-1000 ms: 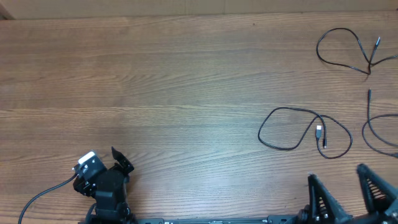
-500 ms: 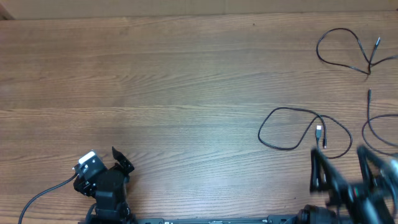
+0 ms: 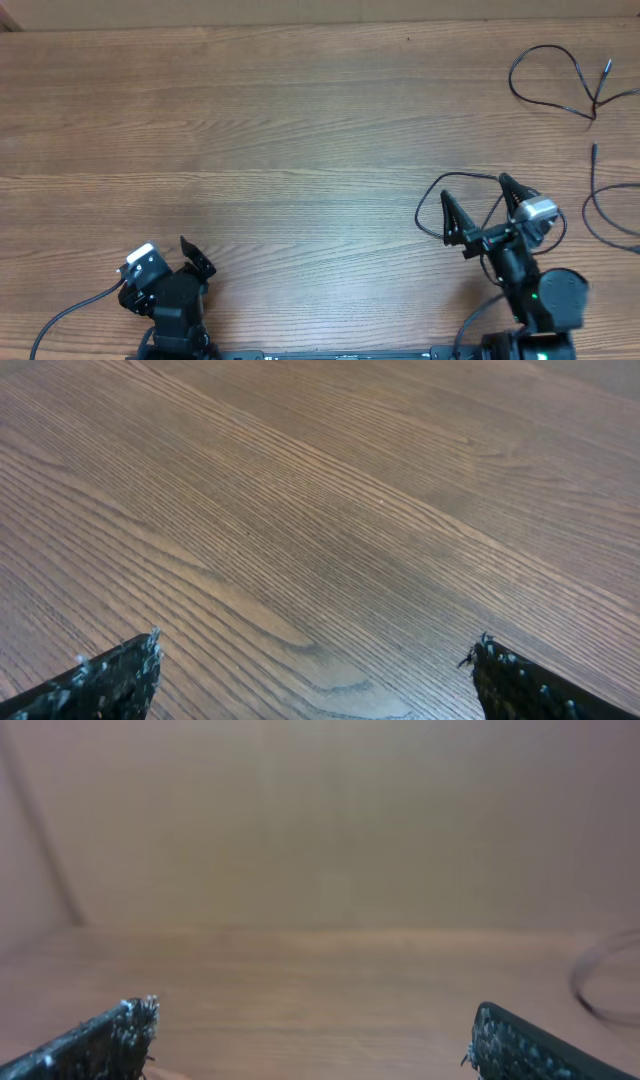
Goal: Untangle cables
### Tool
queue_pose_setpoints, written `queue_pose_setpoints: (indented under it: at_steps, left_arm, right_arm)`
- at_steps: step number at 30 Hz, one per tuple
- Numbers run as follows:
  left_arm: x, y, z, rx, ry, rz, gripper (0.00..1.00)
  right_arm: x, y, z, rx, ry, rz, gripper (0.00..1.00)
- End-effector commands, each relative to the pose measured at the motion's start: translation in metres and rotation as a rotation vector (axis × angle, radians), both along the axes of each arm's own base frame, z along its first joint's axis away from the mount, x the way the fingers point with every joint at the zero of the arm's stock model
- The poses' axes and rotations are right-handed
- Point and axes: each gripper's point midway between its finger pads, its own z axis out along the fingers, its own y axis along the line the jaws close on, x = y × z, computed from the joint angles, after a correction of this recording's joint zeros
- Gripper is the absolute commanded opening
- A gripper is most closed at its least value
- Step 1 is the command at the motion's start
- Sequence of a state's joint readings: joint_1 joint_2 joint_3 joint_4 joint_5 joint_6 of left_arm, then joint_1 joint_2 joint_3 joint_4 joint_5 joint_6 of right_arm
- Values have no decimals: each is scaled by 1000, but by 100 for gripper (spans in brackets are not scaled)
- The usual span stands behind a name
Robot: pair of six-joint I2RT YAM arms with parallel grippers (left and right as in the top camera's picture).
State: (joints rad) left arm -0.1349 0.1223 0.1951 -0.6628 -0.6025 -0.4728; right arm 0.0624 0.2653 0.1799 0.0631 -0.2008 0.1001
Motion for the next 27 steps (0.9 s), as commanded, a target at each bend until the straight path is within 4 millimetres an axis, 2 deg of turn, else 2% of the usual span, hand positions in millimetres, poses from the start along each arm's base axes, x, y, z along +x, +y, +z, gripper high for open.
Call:
queue_pose_setpoints:
  at_steps: [1,8,13,19,27]
  left_arm:
    - [0,1,-1,-11,-9,12,100]
    - [0,1,-1,-12,-9,12,100]
    - [0,1,-1,-11,-9,12,100]
    - [0,1,-1,-11,-9,11,100]
    - [0,1,-1,-12,-9,12,100]
  right_arm:
    - [4,-20,-18,2,-23,-117,100]
    - [5,-41,-53,-14,36,-216,100]
    - [-3,-44,-80,-26,142,-225,100]
    - [-7,-44,-60,-25,51,-223,100]
    - [-7,-41,-59,2,54,-211,100]
